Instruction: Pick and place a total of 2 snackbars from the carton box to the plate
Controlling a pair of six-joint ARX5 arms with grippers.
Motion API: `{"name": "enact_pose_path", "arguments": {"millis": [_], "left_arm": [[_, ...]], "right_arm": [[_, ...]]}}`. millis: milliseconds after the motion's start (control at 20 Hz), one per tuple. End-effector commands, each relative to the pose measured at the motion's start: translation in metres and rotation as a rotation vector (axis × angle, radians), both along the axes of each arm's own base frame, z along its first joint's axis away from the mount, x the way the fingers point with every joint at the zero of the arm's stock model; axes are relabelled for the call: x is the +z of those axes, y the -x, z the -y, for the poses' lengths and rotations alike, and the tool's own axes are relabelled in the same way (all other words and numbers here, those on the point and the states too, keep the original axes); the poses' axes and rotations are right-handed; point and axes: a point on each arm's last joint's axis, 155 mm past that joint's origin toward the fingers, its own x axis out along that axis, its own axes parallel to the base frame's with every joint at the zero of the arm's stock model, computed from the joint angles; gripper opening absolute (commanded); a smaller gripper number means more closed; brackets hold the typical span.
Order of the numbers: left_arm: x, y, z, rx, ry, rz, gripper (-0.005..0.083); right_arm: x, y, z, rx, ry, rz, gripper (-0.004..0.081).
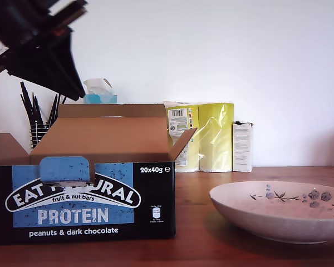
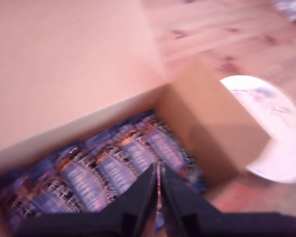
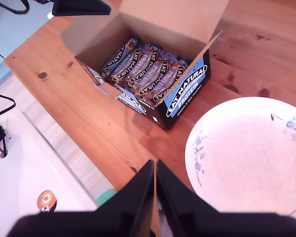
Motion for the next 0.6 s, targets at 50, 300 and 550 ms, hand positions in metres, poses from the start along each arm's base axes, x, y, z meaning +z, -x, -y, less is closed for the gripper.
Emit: {"name": "enact_pose_path", "arguments": {"millis": [50,300,550], "left_arm": [[-0.024,-0.002,0.001,0.033,-0.082,-0.132,0.0597],[-0.052,-0.024,-0.014,0.131,-0.229,-0.225,0.0606],[-0.081,-0.028,-0.016,0.151,-0.286,-0.300,0.0603]], "right_arm": [[0.008,-0.005,-0.003,0.006,-0.012,0.035,-0.0013],[0.008,-0.008,-0.004,0.014,-0.007,0.048,-0.0013],[0.011,-0.012,-0.005,0.020,-0.007,0.074,-0.0013]]}}
